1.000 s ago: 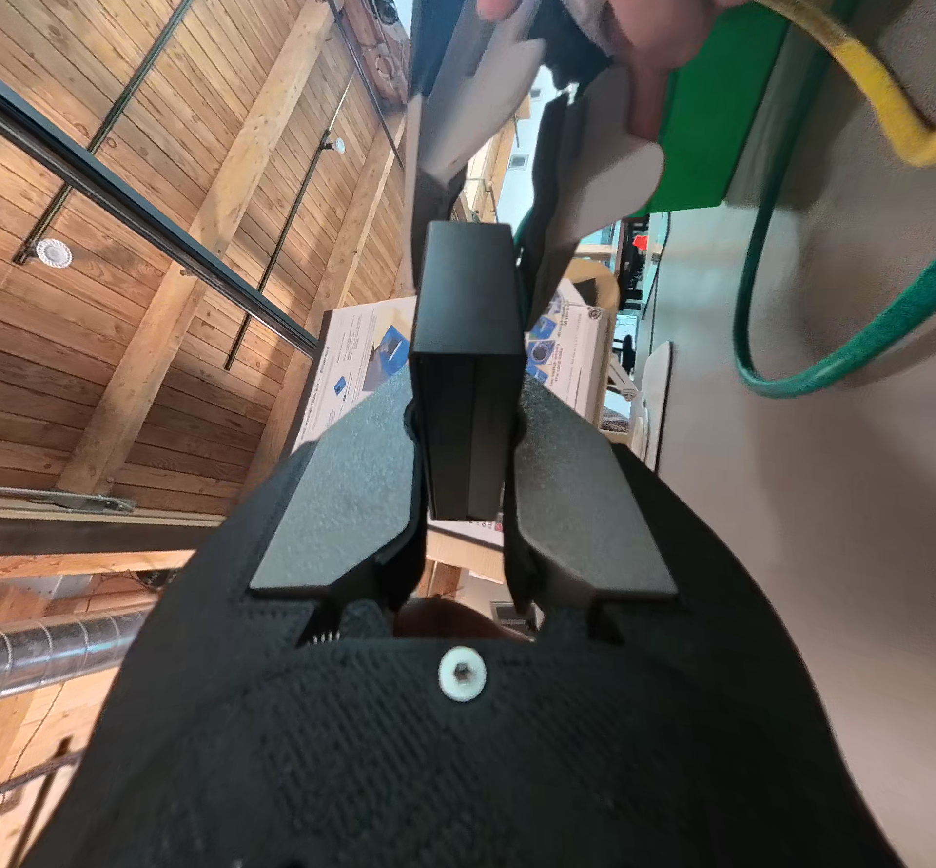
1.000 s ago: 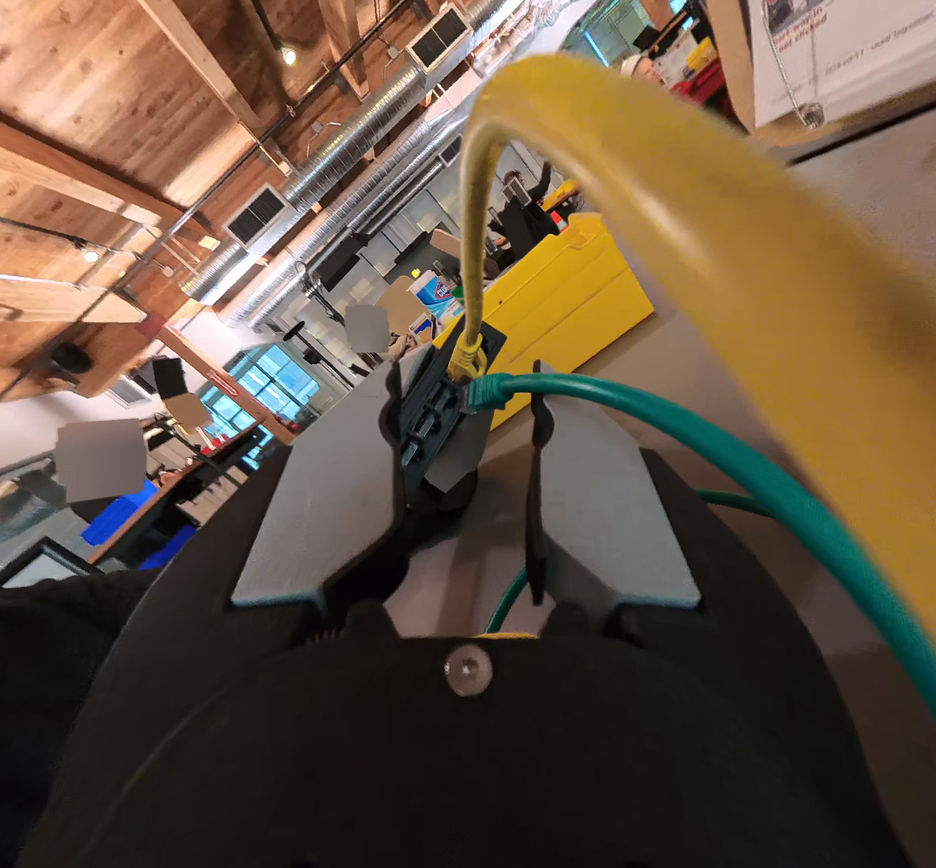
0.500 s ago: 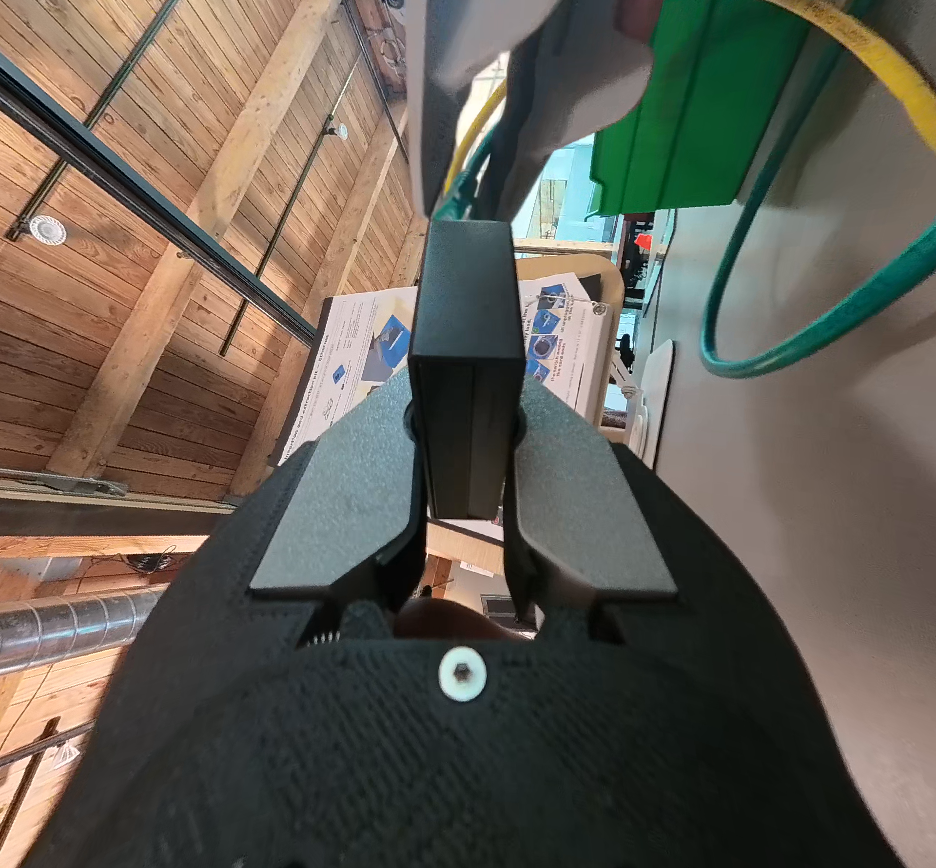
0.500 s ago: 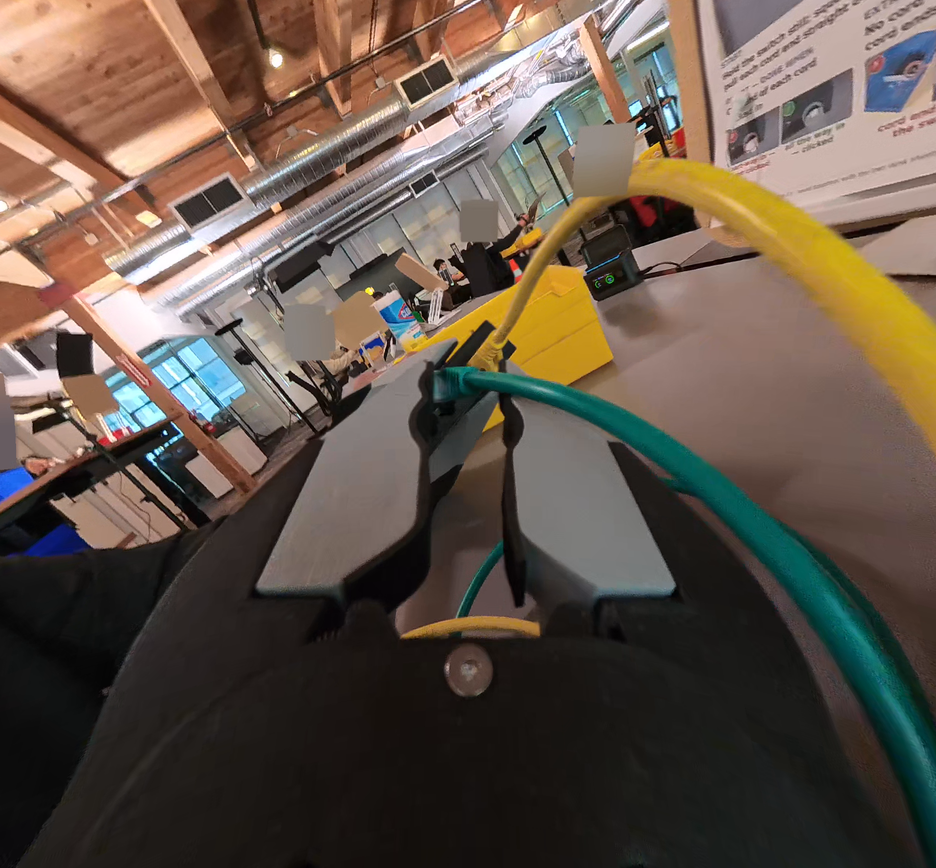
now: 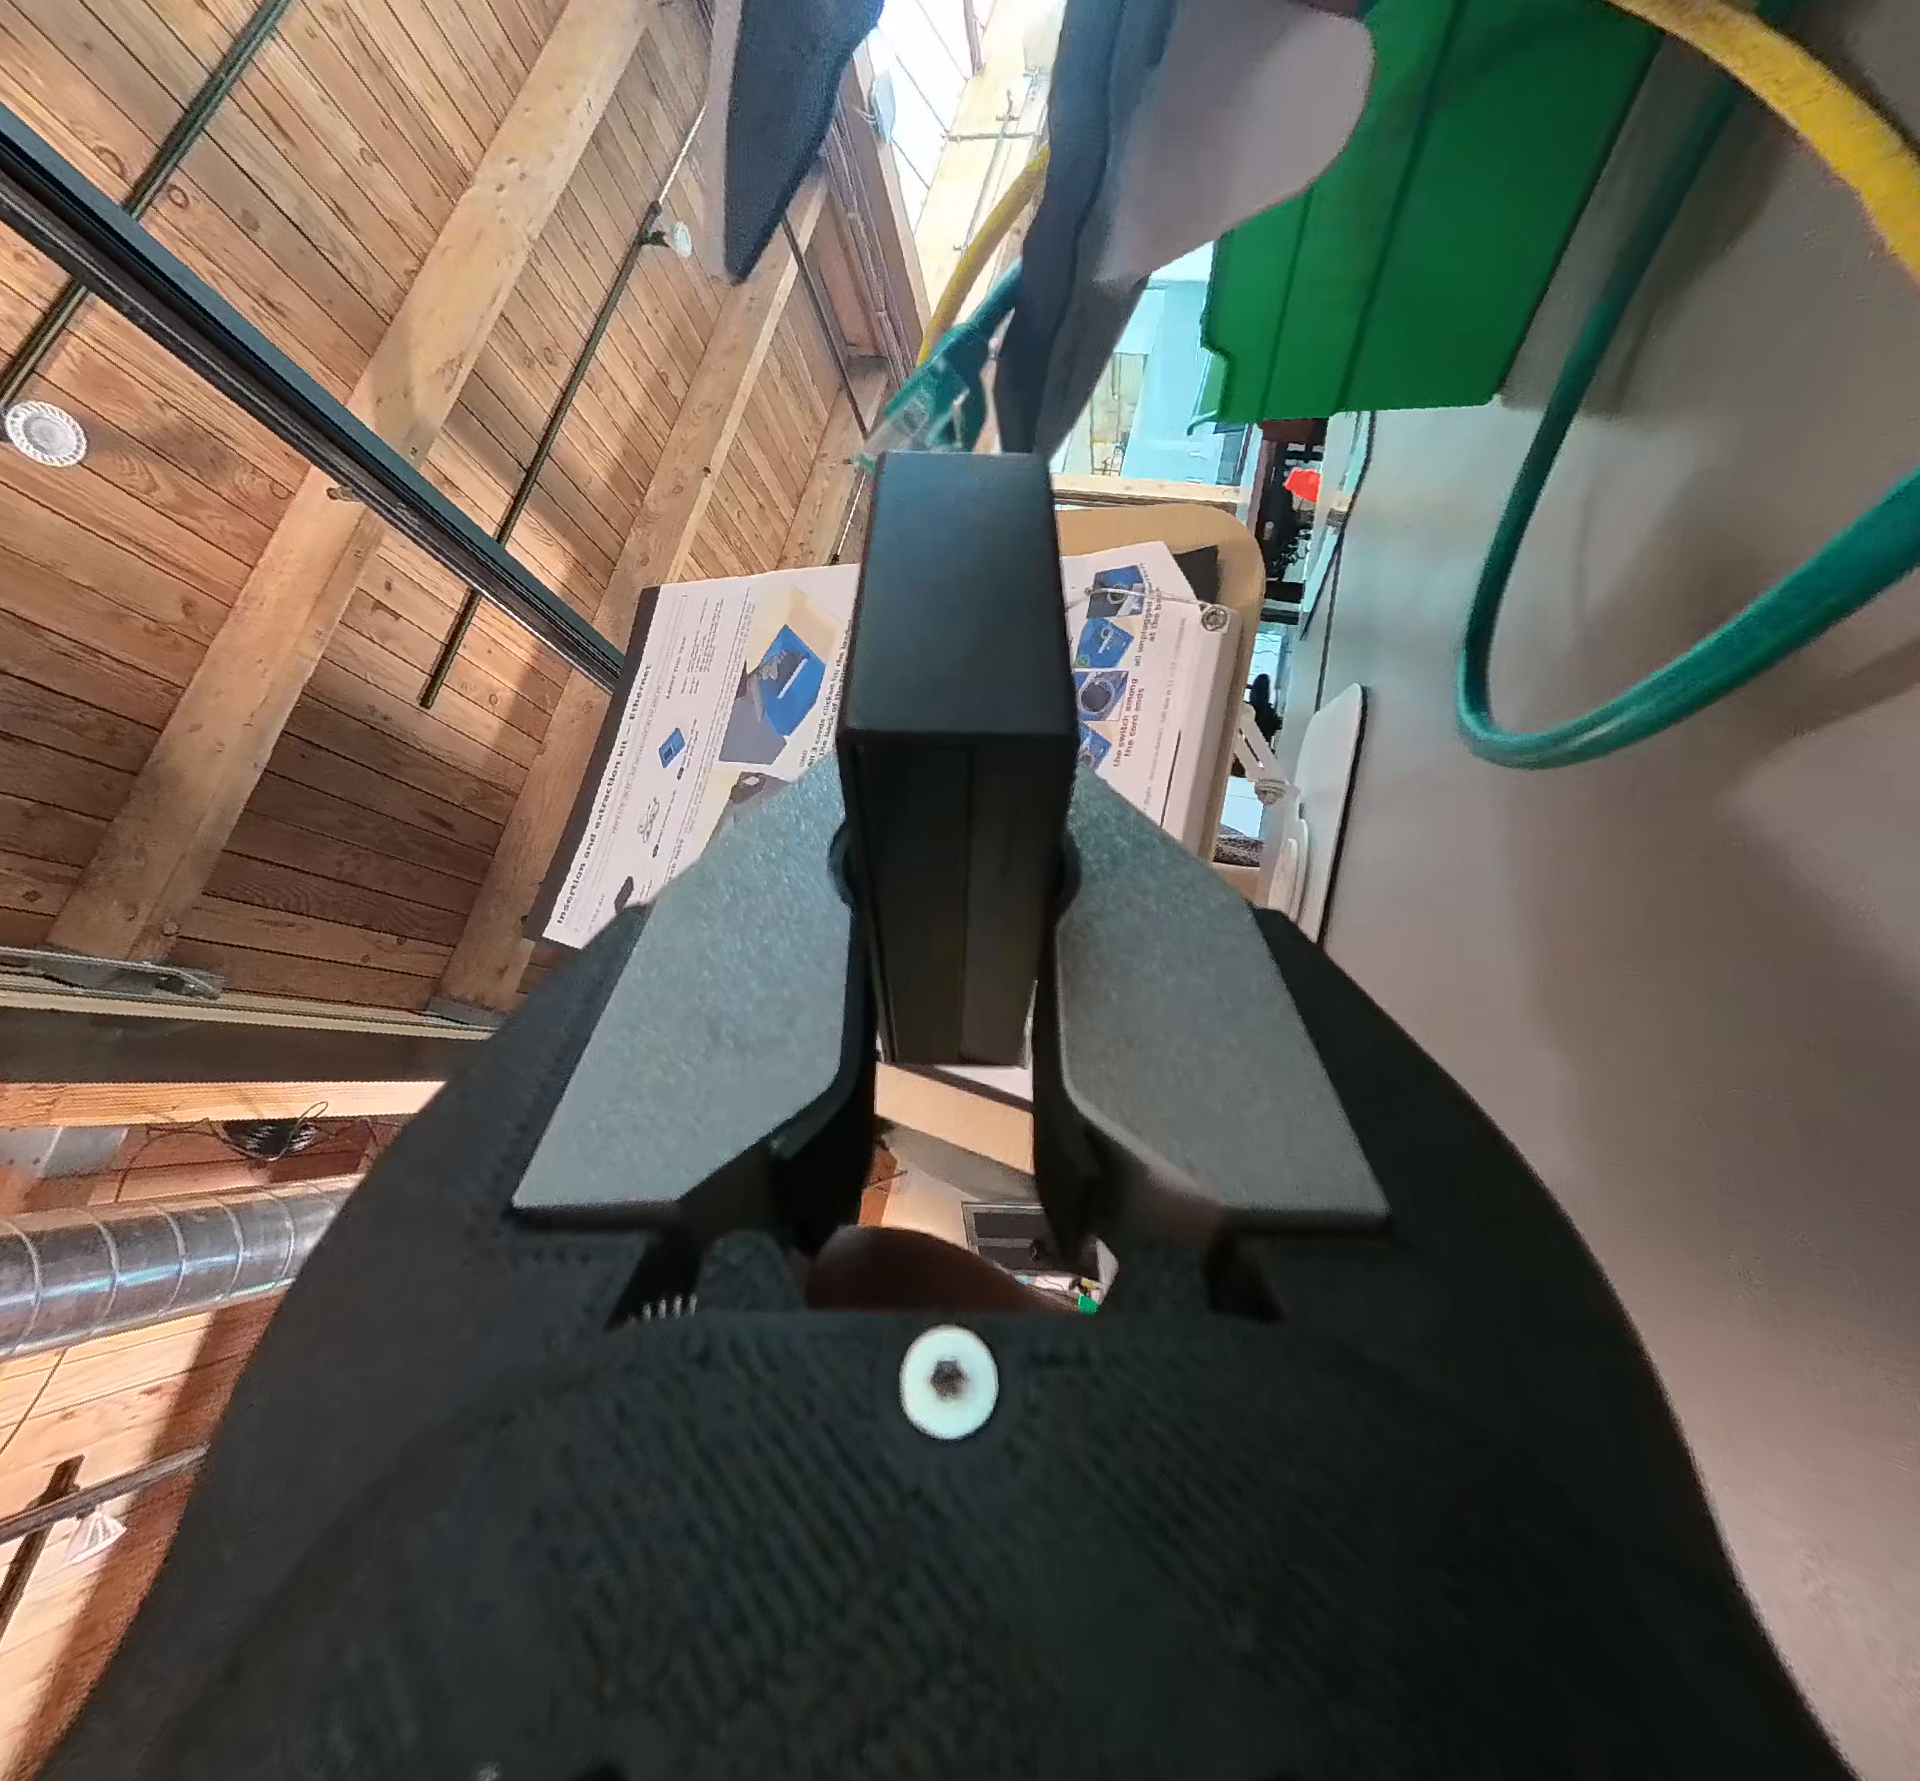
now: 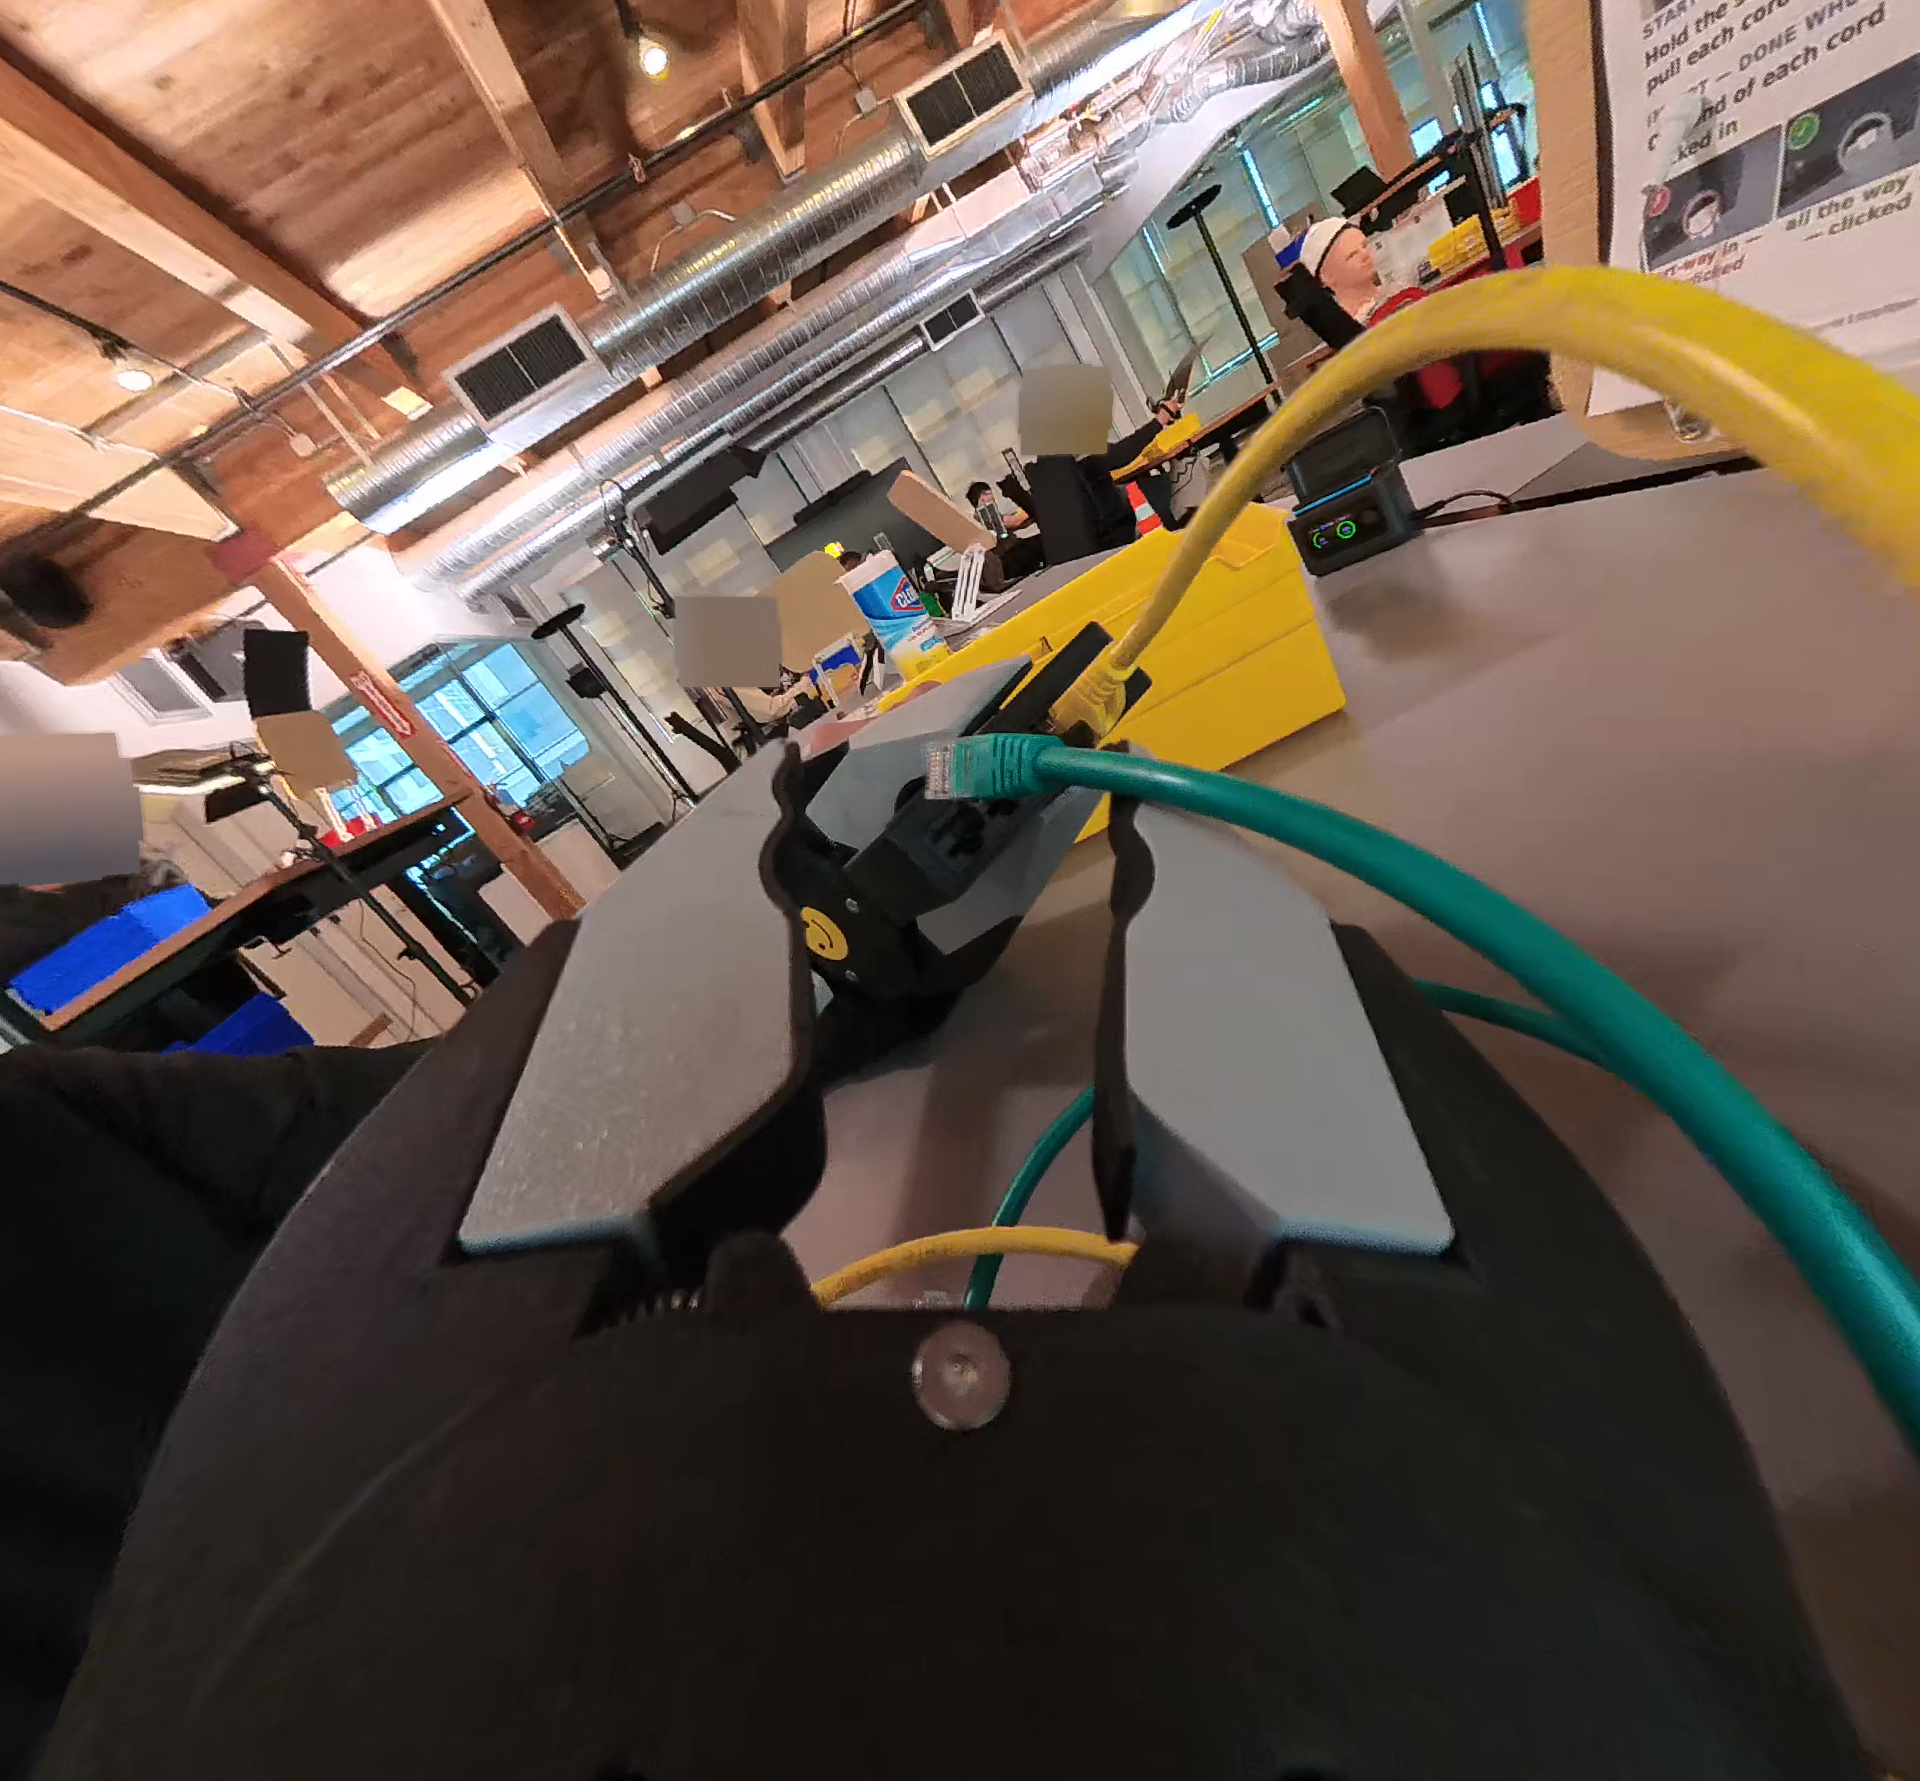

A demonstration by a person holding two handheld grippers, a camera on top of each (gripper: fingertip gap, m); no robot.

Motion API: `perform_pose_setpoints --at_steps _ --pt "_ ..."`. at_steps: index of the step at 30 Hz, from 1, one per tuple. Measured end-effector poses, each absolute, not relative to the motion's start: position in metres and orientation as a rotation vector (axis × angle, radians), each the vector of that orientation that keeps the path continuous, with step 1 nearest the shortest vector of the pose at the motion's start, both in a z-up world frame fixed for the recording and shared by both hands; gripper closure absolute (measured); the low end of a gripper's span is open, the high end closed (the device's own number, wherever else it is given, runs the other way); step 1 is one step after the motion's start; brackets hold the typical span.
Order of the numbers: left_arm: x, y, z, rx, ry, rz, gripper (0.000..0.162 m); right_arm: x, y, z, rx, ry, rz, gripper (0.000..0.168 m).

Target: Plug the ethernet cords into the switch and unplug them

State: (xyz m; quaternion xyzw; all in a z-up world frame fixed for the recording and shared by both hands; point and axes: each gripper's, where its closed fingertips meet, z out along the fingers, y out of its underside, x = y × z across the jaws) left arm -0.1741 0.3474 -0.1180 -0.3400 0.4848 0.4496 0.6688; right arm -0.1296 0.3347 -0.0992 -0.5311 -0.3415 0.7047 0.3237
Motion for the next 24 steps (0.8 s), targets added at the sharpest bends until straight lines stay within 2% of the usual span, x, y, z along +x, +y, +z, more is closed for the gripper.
perform_pose_setpoints --at_steps 10,19,24 --pt "-0.175 0.347 -0.118 -0.775 1.089 1.009 0.135 -0.135 0.337 -0.109 -1.436 -0.974 1.697 0.111" --pt "-0.176 0.342 -0.116 -0.764 1.079 1.016 0.135 -0.133 0.342 -0.114 -1.479 -1.014 1.574 0.119" --pt "-0.180 0.343 -0.120 -0.791 1.087 1.015 0.135 -0.138 0.341 -0.131 -1.553 -1.085 1.476 0.117"
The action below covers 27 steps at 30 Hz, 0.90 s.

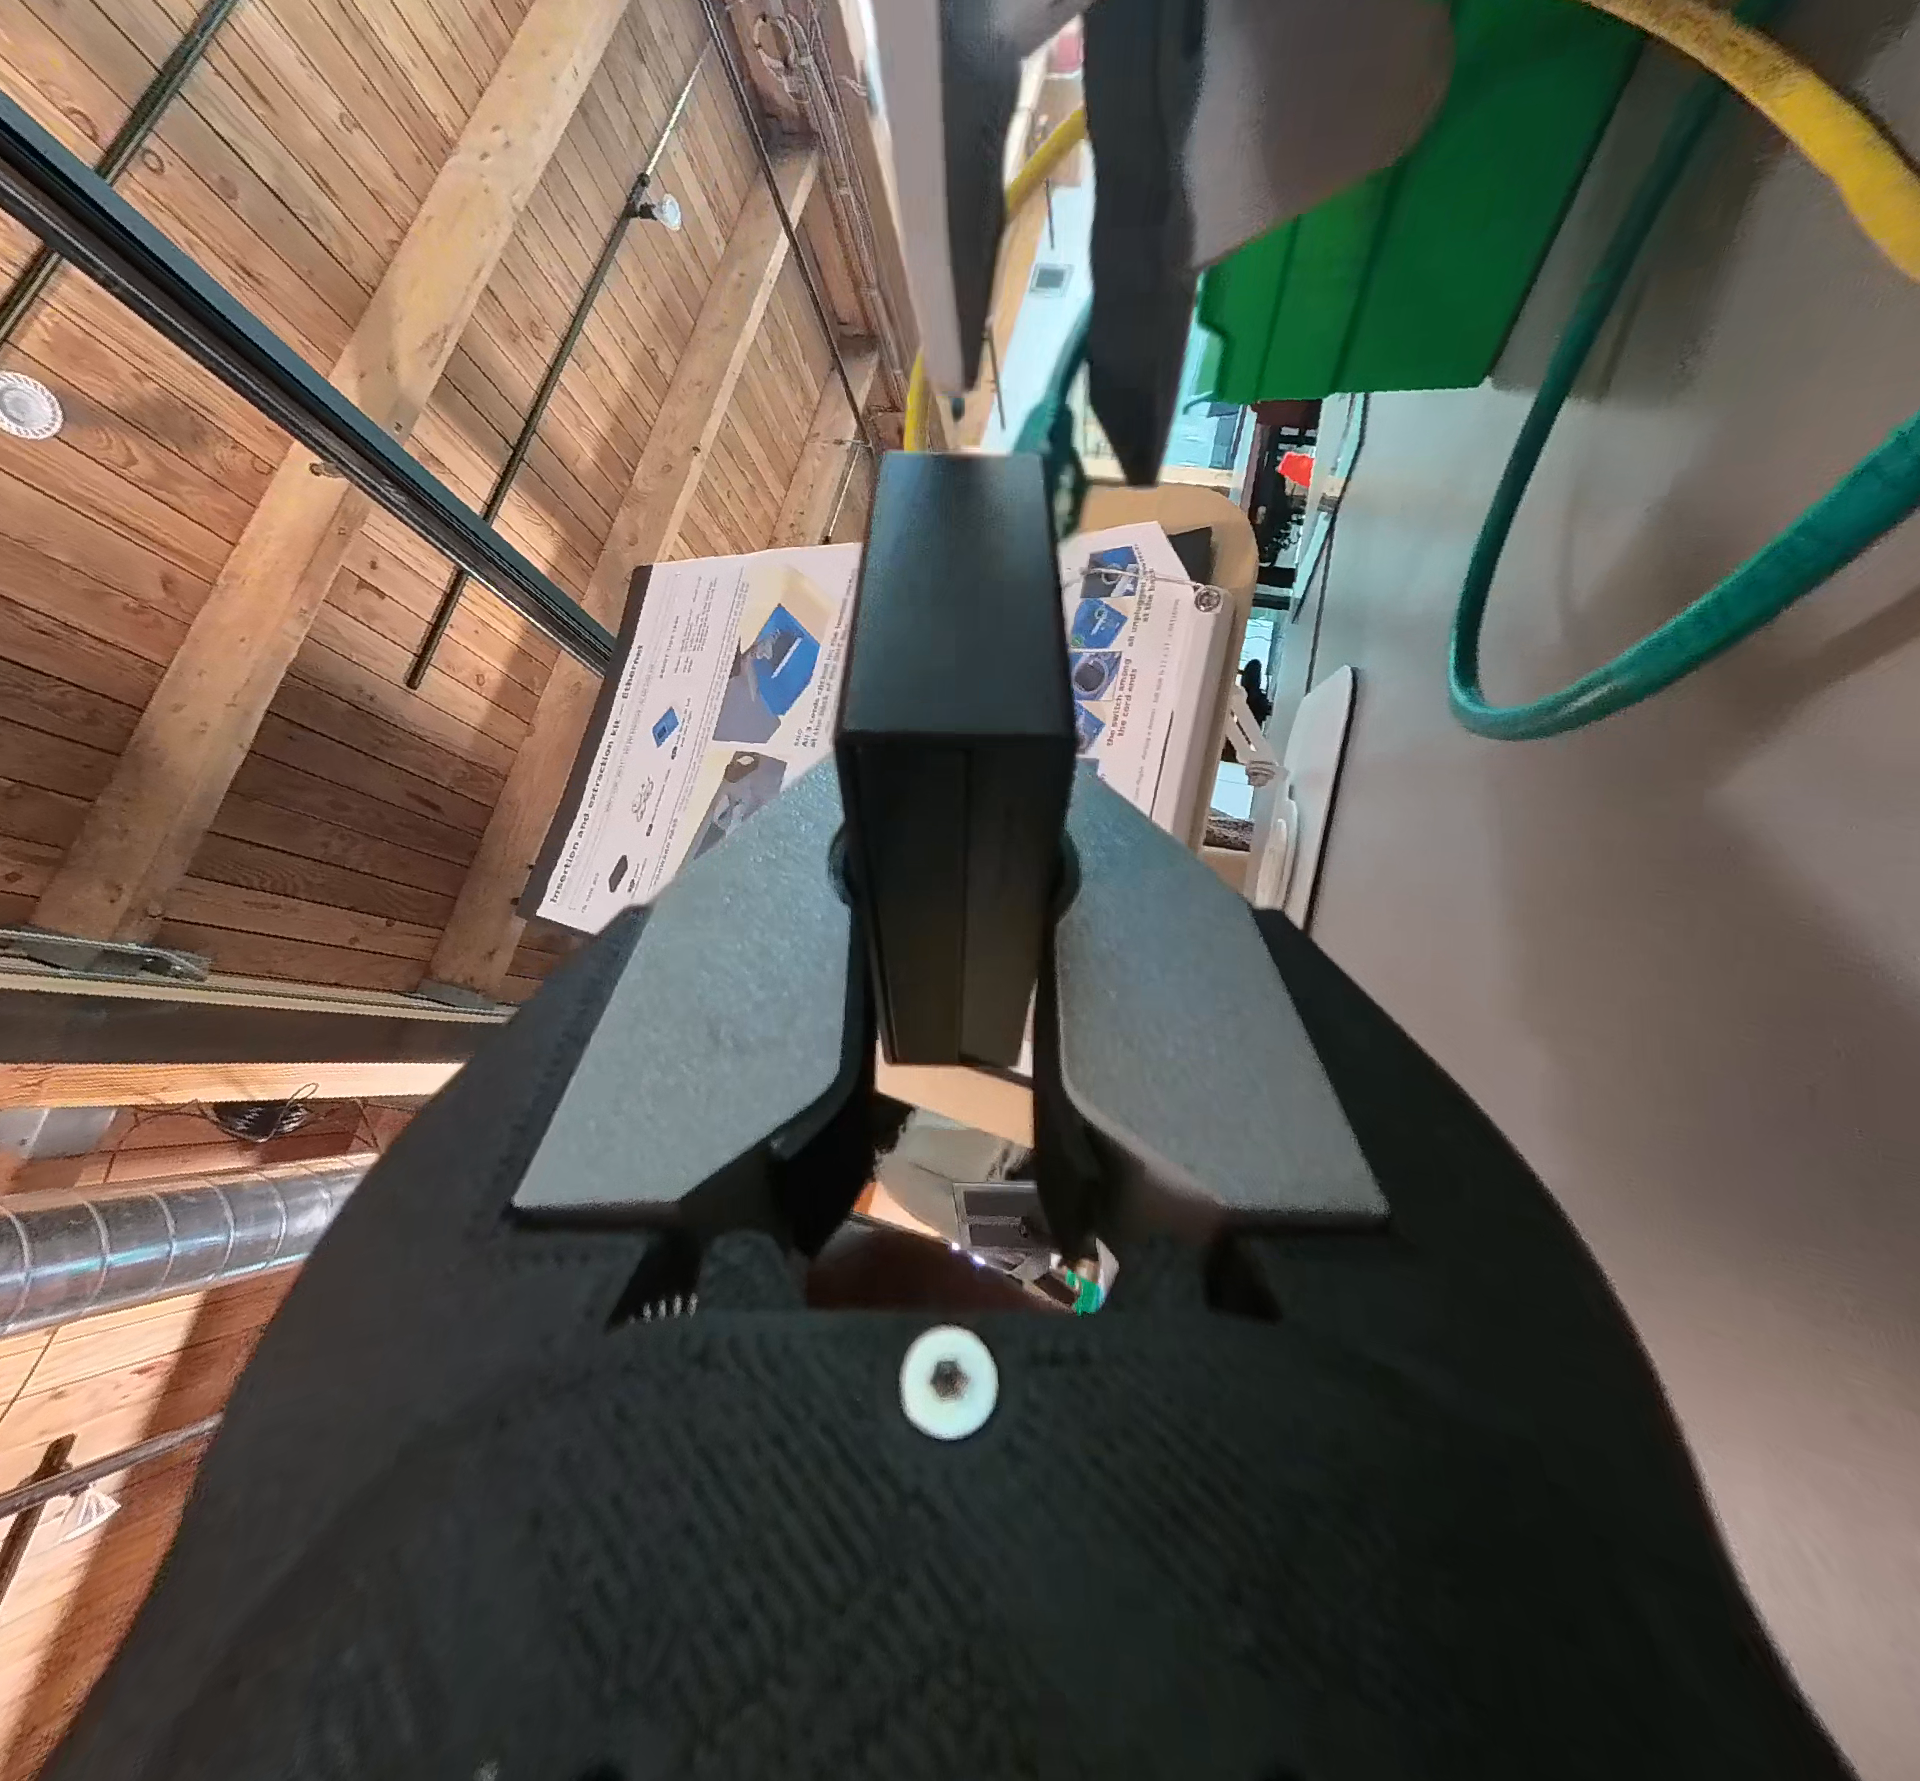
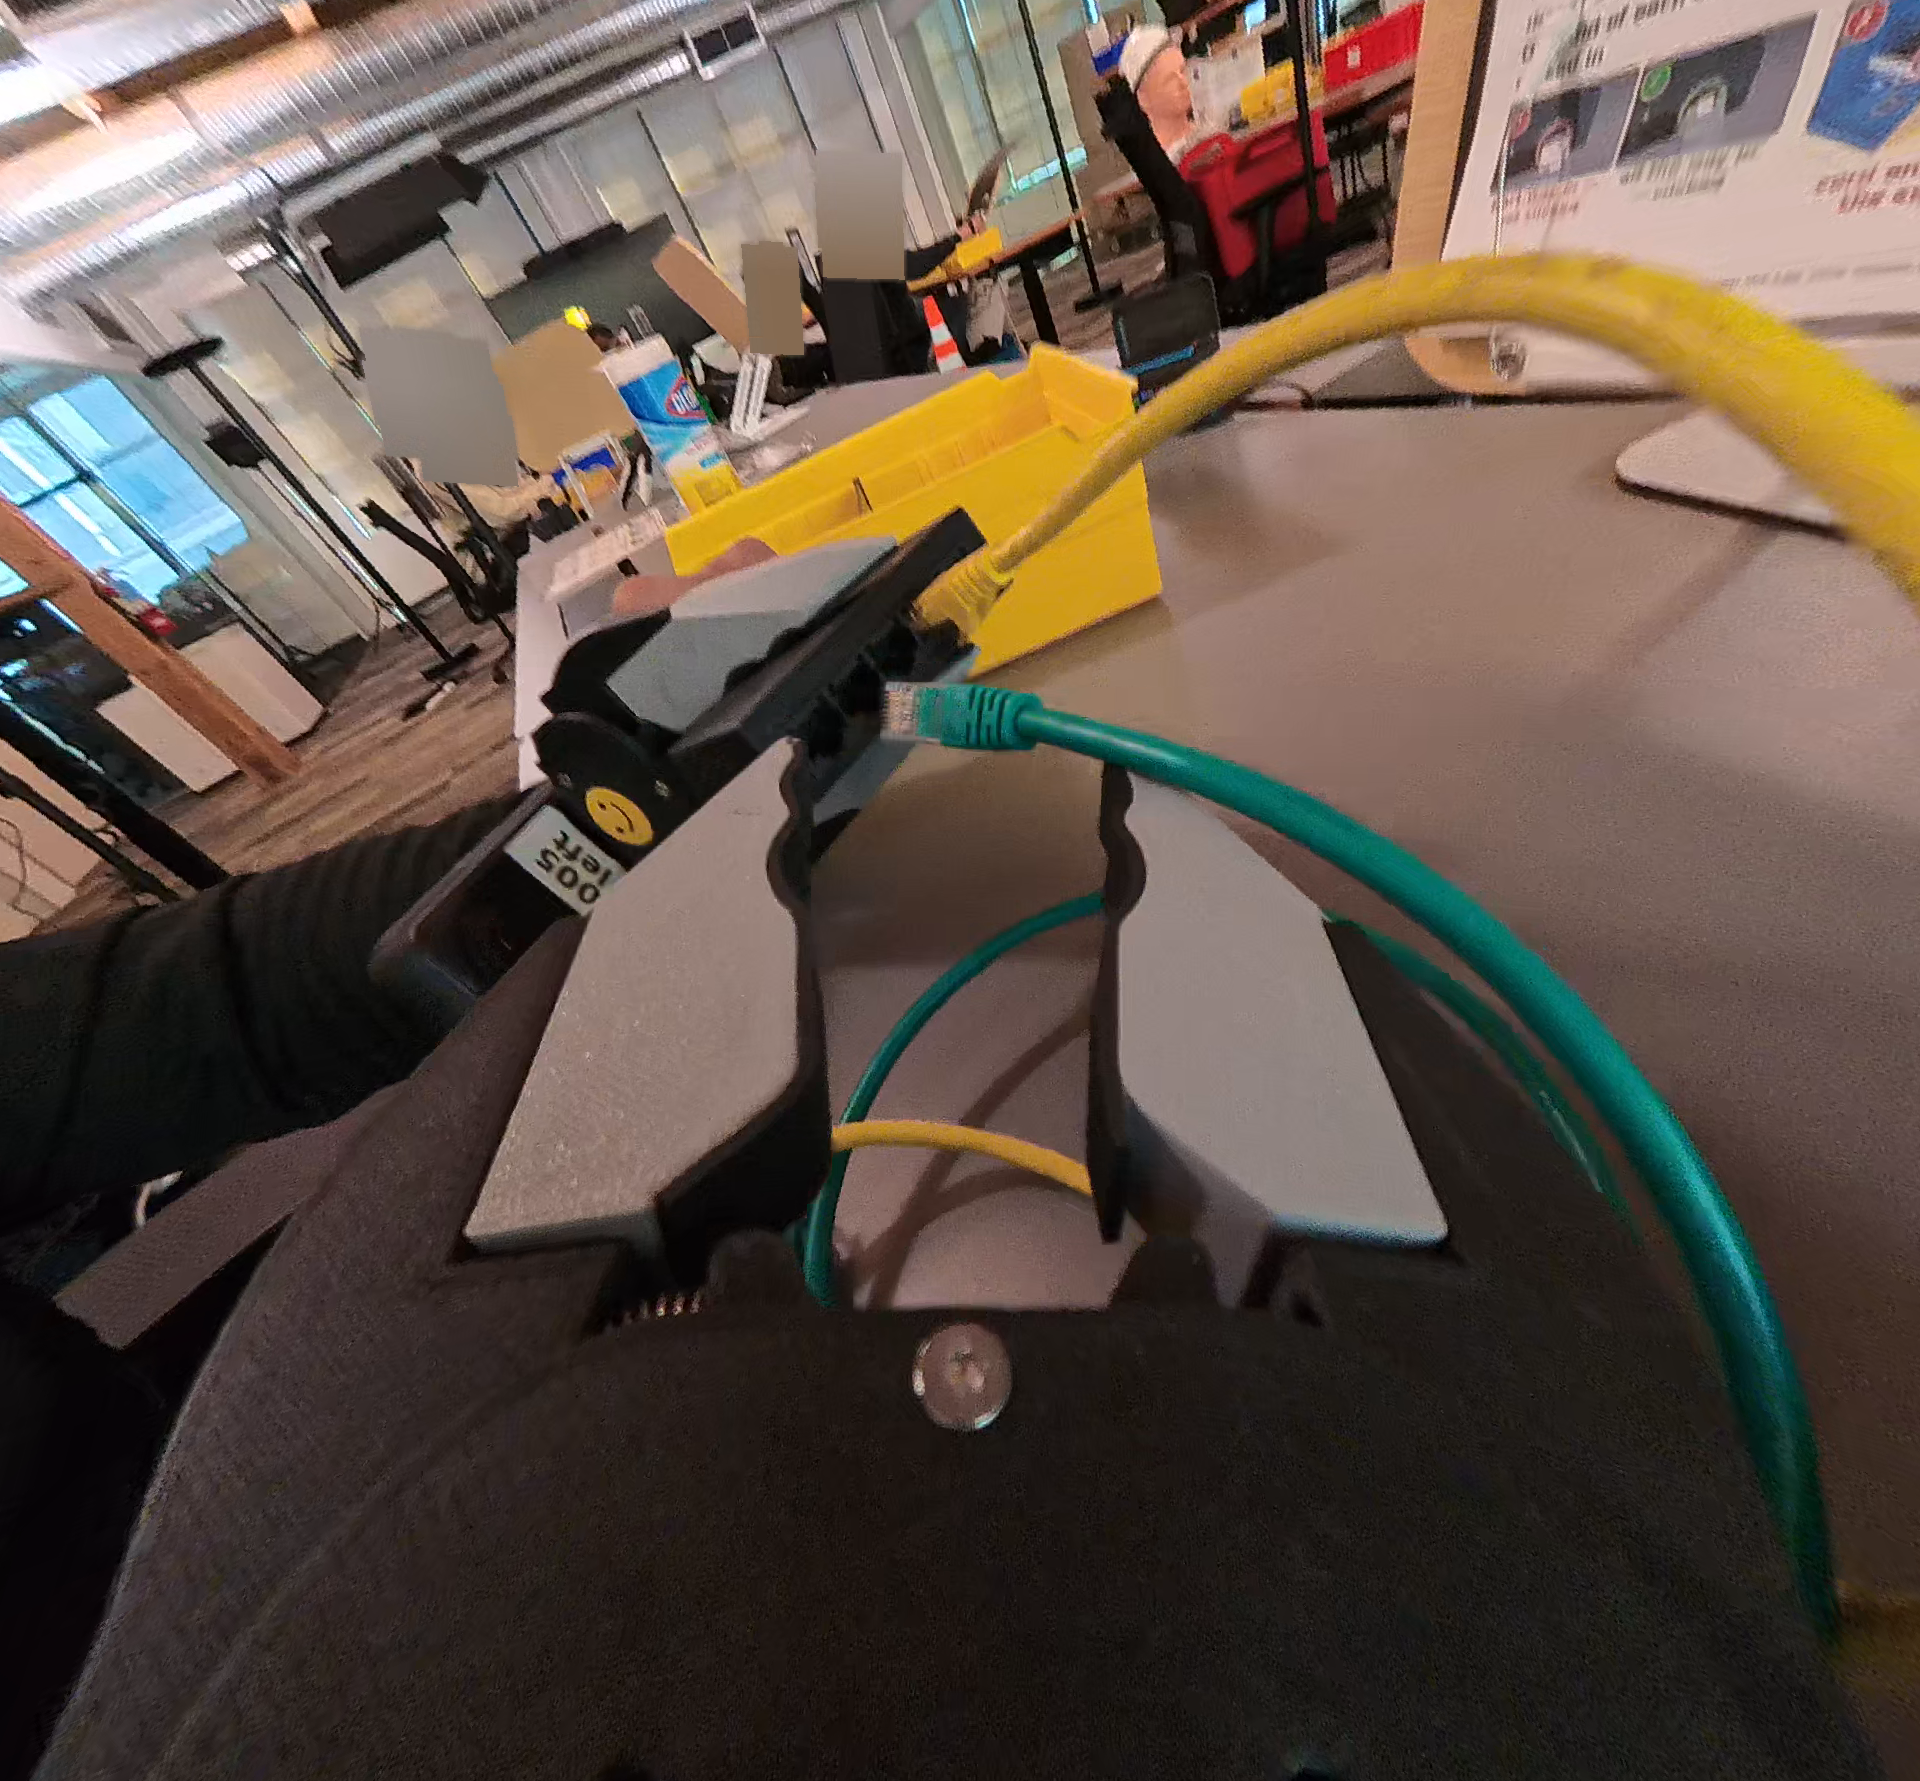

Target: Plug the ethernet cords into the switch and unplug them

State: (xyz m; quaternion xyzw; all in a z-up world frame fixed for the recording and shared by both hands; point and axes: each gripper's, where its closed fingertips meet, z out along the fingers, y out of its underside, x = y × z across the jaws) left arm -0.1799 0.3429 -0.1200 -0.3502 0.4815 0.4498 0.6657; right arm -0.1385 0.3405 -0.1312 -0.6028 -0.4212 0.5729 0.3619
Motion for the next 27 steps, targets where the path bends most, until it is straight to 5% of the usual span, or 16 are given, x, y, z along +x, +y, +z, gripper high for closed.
perform_pose_setpoints --at_steps 12,14,27 --pt "-0.215 0.368 -0.192 -1.248 1.219 0.959 0.136 -0.131 0.329 -0.171 -1.780 -1.376 1.170 0.111" --pt "-0.223 0.371 -0.211 -1.376 1.244 0.934 0.120 -0.128 0.327 -0.171 -1.775 -1.386 1.130 0.109" --pt "-0.236 0.355 -0.212 -1.611 1.064 0.729 0.097 -0.115 0.354 -0.136 -1.684 -1.234 0.992 0.105"
